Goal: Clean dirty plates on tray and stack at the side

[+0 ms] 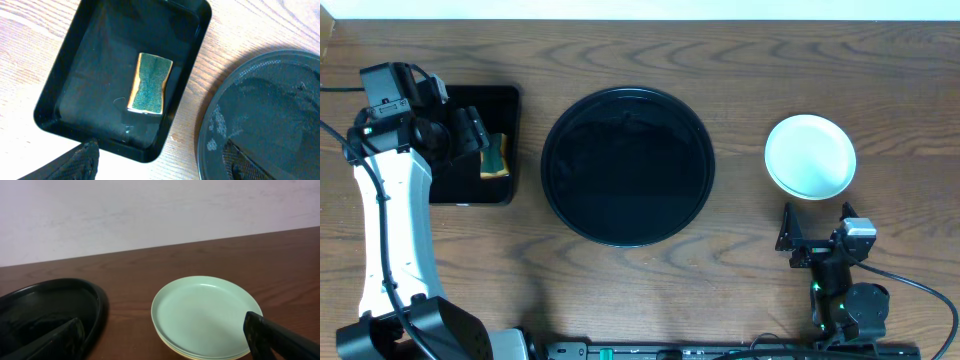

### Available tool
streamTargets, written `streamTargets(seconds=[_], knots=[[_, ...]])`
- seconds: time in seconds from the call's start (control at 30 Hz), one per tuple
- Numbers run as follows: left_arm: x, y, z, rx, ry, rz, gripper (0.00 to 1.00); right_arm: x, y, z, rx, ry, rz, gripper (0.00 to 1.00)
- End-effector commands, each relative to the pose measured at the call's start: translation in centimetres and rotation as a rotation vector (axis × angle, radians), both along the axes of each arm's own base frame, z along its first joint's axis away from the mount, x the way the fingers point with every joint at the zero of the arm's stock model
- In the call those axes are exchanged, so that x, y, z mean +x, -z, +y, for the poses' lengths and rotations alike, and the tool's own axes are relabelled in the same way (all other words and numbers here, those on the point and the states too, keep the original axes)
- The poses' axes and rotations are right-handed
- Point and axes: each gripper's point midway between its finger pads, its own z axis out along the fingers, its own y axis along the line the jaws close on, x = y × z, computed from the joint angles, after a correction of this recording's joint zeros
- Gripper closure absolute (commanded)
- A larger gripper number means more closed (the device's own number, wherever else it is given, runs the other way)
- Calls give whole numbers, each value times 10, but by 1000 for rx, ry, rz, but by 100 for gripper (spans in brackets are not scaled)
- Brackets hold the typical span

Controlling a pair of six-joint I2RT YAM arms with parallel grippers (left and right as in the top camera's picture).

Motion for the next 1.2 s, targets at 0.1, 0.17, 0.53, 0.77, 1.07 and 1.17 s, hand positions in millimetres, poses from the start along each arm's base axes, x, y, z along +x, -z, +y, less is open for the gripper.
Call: streamTargets(seconds=[0.1, 0.17, 0.53, 0.77, 1.07, 1.17], knots=[[0, 2, -2, -16, -7, 5, 20, 0, 0, 1, -10, -8, -3, 1], [-2, -4, -2, -9, -7, -11, 20, 0, 0, 1, -10, -8, -3, 1], [-14, -85, -50, 196, 256, -337, 20, 0, 0, 1, -10, -8, -2, 1], [-40, -98, -67, 264, 287, -551, 20, 0, 0, 1, -10, -8, -3, 1], [-68, -63, -87, 312, 324, -838, 20, 0, 0, 1, -10, -8, -2, 1], [-80, -50, -92, 333, 323, -905, 20, 0, 0, 1, -10, -8, -3, 1]])
